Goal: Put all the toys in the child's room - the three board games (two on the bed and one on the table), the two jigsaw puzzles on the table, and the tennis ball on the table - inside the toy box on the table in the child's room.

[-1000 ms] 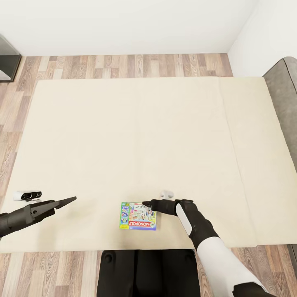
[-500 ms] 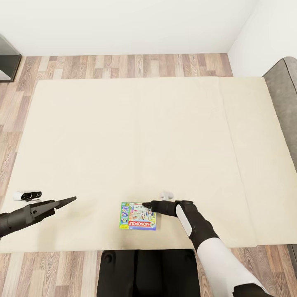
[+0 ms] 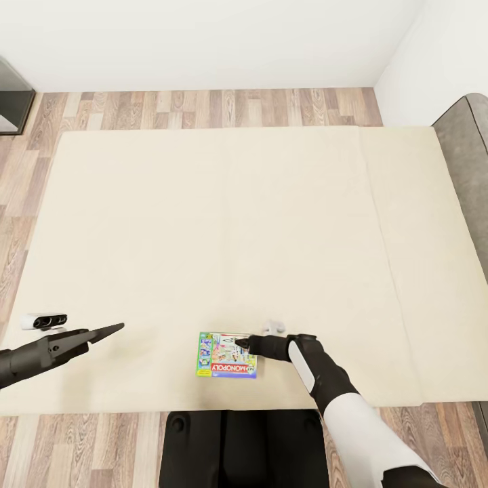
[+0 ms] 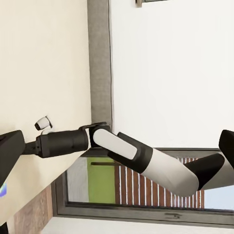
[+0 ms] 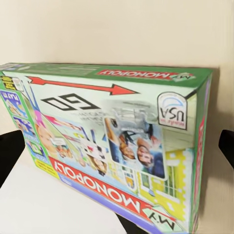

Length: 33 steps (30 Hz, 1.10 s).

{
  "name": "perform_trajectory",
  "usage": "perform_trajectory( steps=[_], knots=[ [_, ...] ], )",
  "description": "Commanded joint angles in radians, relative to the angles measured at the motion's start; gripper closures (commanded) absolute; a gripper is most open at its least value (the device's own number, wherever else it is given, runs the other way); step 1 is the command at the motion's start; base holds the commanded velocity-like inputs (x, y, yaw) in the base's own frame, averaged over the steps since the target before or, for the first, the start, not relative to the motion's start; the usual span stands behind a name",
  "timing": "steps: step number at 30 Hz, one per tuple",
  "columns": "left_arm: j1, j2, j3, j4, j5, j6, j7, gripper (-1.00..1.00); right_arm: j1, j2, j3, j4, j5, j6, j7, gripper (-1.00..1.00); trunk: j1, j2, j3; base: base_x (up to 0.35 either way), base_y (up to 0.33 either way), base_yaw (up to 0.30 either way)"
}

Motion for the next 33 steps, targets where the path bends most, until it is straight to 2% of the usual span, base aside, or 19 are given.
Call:
perform_trajectory(
  steps=[1,33],
  knots=[
    [0.000,0.001,0.000,0.000,0.000,0.011,-0.004,-1.00,0.000,0.000,0.000,0.000,-0.005,0.005,-0.002,-1.00,0.001,-0.002,-0.001,0.000,0.000,0.000],
    [0.000,0.004,0.000,0.000,0.000,0.010,-0.004,-1.00,0.000,0.000,-0.001,0.008,-0.005,0.006,-0.010,-1.00,0.001,-0.002,-0.001,0.000,0.000,0.000]
  ],
)
